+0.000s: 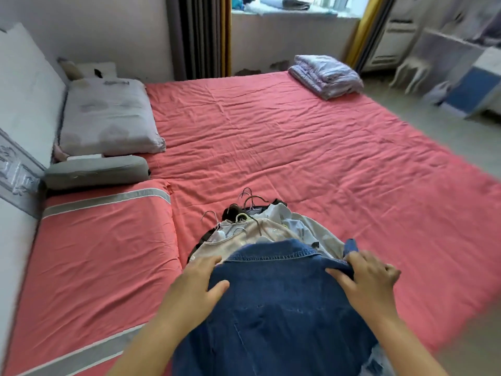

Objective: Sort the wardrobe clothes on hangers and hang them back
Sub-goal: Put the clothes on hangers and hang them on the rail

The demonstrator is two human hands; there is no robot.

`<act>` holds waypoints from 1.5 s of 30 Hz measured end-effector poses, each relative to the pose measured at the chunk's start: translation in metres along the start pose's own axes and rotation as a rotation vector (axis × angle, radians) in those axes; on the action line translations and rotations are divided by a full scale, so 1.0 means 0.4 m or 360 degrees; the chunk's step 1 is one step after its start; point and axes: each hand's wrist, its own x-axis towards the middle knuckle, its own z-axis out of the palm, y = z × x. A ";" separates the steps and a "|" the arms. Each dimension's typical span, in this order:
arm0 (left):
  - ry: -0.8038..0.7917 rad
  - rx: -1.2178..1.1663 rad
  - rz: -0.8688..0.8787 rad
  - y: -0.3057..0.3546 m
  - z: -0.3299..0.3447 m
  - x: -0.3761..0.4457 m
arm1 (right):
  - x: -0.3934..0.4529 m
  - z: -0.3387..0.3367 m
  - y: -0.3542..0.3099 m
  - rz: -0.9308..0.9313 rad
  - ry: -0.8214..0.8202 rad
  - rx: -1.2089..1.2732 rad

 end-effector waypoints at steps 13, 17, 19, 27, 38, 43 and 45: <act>0.0085 -0.0155 0.0983 0.345 -0.065 -0.142 | -0.485 -0.482 0.020 0.0542 0.0784 0.0311; 0.0060 -0.0041 0.1238 0.501 -0.040 -0.218 | -0.673 -0.569 0.039 0.0865 0.1005 0.0427; -0.0077 -0.0056 0.1350 0.557 -0.033 -0.254 | -0.750 -0.603 0.044 0.0962 0.1073 0.0429; -0.0710 0.0161 0.1908 0.727 0.061 -0.445 | -1.096 -0.727 0.032 0.1150 0.1365 0.0168; -0.1105 -0.0055 0.2693 0.978 0.264 -0.775 | -1.495 -0.914 0.017 0.1652 0.1604 -0.0248; -0.1381 0.0041 0.3050 1.103 0.303 -0.924 | -1.591 -0.985 -0.010 0.1972 0.1803 -0.0568; -0.1520 -0.0106 0.3107 1.146 0.319 -0.982 | -1.623 -1.004 -0.028 0.2153 0.1876 -0.0651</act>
